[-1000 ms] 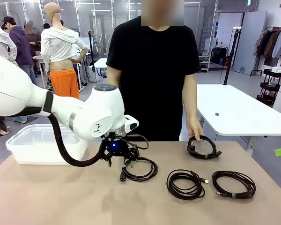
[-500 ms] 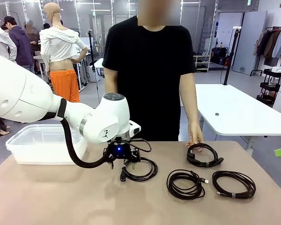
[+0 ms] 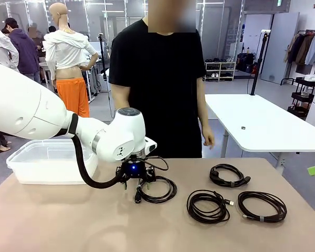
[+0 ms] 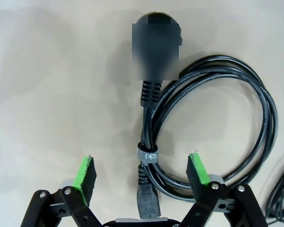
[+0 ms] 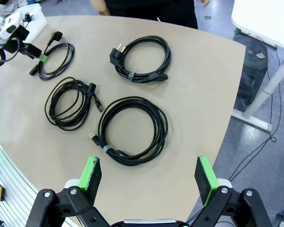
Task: Organize and store the cables.
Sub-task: Place the Power Cable into the Organizing box.
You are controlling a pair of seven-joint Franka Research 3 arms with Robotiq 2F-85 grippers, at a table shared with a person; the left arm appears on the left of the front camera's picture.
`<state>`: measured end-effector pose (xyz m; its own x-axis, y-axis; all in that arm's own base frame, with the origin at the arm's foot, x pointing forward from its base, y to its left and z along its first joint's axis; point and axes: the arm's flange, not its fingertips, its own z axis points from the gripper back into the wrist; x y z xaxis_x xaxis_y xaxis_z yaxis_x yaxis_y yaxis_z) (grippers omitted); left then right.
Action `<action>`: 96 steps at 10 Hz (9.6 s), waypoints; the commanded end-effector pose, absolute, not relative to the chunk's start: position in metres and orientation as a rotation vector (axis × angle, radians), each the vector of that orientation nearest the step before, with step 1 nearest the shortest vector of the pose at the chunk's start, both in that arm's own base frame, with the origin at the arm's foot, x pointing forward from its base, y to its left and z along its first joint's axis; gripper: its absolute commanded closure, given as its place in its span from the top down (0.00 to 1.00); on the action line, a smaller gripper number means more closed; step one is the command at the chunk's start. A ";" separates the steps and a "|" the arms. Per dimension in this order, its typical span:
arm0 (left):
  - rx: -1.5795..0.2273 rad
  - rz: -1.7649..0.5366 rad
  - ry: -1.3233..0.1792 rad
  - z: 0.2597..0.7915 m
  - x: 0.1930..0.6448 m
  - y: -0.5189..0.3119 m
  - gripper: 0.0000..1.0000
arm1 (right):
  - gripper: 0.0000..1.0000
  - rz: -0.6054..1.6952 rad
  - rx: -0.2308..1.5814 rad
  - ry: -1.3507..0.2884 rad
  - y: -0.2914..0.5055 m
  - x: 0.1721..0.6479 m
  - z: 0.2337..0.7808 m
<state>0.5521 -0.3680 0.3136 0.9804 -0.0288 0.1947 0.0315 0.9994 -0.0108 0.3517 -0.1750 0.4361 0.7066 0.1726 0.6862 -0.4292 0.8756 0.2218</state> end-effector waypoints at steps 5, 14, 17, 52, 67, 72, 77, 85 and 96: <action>-0.003 0.012 -0.201 0.312 0.555 -0.373 0.00 | 1.00 0.355 0.390 -0.724 -0.176 0.352 0.436; -0.082 -0.165 -0.253 0.450 0.521 -0.307 0.07 | 1.00 0.355 0.390 -0.724 -0.176 0.352 0.436; -0.124 -0.143 -0.325 0.488 0.521 -0.214 0.07 | 1.00 0.355 0.390 -0.724 -0.176 0.352 0.436; -0.072 -0.184 -0.388 0.441 0.596 0.045 1.00 | 1.00 0.355 0.390 -0.724 -0.176 0.352 0.436; -0.156 -0.347 -0.392 0.519 0.614 0.048 1.00 | 1.00 0.355 0.390 -0.724 -0.176 0.352 0.436; -0.315 -0.740 -0.434 0.545 0.533 0.084 1.00 | 1.00 0.355 0.390 -0.724 -0.176 0.352 0.436; -0.333 -0.925 -0.717 0.547 0.413 0.134 1.00 | 1.00 0.355 0.390 -0.724 -0.176 0.352 0.436; -0.421 -1.007 -0.766 0.500 0.317 0.179 1.00 | 1.00 0.743 0.112 -0.419 -0.107 0.460 0.488; -0.447 -0.954 -0.779 0.497 0.301 0.188 1.00 | 1.00 1.233 0.019 -0.225 0.030 0.571 0.362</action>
